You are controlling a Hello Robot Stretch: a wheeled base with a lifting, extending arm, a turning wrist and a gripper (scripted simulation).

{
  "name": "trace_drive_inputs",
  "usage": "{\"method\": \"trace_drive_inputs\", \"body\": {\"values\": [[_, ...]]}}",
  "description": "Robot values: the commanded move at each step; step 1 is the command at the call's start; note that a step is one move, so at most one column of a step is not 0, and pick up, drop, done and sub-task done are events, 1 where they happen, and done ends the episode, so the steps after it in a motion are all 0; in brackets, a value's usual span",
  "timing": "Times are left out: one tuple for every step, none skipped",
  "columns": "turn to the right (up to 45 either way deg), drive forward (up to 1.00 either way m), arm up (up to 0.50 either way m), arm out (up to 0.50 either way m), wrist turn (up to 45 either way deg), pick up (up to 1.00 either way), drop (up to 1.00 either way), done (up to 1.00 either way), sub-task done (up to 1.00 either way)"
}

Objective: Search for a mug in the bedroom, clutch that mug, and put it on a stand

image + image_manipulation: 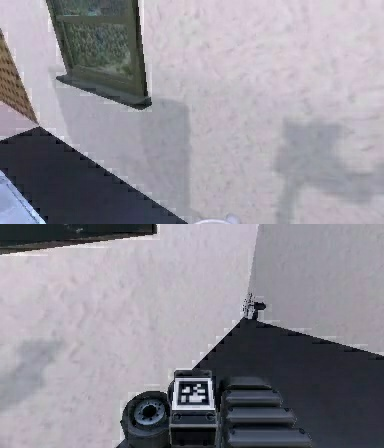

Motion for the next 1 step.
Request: {"method": "trace_drive_inputs", "body": {"values": [[0.0,0.30,0.00,0.00,0.0,0.00,0.00,0.00,0.00]]}}
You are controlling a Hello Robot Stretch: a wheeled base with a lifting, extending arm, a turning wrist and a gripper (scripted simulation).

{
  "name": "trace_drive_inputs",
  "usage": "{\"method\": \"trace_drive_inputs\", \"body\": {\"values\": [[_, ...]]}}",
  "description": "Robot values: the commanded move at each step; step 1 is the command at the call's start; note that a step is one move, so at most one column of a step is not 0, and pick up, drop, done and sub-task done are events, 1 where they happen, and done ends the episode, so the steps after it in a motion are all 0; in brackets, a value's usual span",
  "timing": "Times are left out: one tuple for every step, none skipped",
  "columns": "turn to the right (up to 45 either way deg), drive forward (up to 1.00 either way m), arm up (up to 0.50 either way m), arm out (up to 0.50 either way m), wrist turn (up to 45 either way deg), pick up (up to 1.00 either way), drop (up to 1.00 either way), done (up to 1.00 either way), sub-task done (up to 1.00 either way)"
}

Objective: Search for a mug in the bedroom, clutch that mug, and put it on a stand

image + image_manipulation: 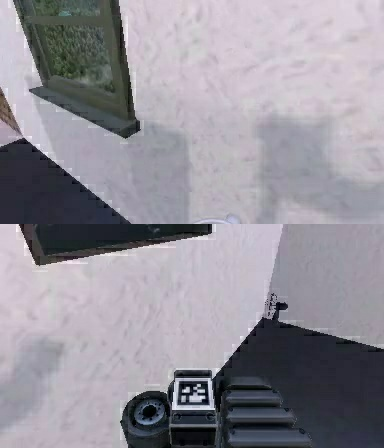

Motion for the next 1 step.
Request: {"method": "trace_drive_inputs", "body": {"values": [[0.0,0.35,0.00,0.00,0.0,0.00,0.00,0.00,0.00]]}}
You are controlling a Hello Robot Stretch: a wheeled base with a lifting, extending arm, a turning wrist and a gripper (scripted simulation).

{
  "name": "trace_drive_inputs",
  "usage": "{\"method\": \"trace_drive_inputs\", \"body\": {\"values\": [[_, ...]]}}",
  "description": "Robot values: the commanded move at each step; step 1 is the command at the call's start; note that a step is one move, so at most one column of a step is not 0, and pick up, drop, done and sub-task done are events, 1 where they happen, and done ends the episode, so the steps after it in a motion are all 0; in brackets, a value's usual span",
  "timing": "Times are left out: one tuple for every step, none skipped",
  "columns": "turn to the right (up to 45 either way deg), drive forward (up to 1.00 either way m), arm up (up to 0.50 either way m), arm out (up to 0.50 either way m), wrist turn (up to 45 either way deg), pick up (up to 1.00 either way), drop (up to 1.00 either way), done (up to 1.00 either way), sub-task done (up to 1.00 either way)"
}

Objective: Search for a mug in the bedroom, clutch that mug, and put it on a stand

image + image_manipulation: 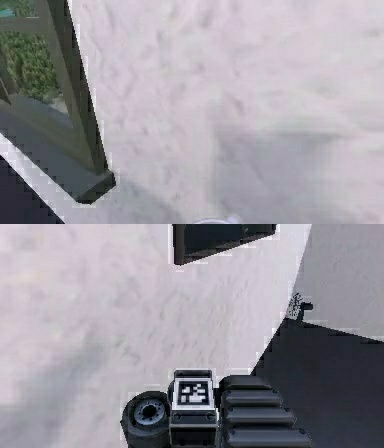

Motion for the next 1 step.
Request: {"method": "trace_drive_inputs", "body": {"values": [[-45.0,0.00,0.00,0.00,0.0,0.00,0.00,0.00,0.00]]}}
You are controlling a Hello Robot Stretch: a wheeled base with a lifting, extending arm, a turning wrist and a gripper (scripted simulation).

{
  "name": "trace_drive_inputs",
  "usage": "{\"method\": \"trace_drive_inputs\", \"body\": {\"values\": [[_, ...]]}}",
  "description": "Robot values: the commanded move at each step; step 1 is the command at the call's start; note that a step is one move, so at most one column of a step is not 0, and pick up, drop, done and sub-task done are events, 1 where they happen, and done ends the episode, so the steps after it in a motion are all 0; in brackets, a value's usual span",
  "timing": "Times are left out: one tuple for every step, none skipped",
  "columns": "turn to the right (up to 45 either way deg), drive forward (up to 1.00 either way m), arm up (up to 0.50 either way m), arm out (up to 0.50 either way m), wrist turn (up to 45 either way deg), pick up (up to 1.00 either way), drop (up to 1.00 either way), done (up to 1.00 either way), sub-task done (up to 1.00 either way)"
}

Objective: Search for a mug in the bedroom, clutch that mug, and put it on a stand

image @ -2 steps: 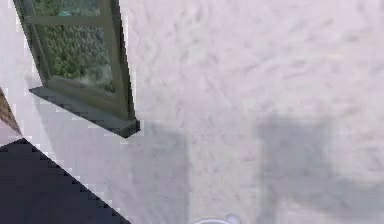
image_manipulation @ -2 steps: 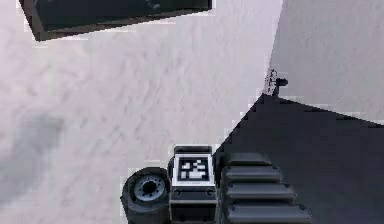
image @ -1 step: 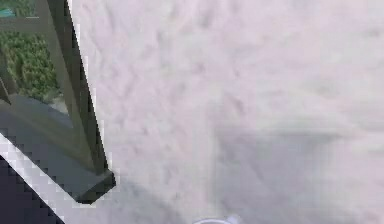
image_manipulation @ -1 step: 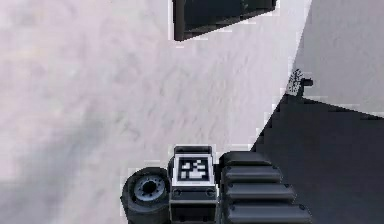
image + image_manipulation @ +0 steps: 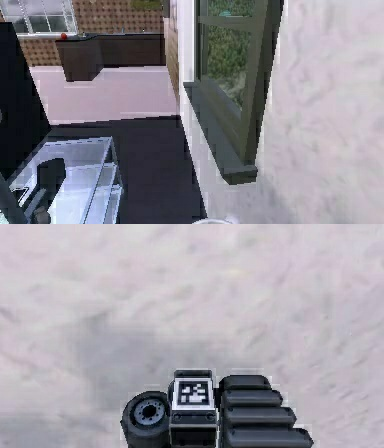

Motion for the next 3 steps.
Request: {"method": "trace_drive_inputs", "body": {"values": [[-18.0,0.00,0.00,0.00,0.0,0.00,0.00,0.00,0.00],[-3.0,0.00,0.00,0.00,0.0,0.00,0.00,0.00,0.00],[0.0,0.65,0.00,0.00,0.0,0.00,0.00,0.00,0.00]]}}
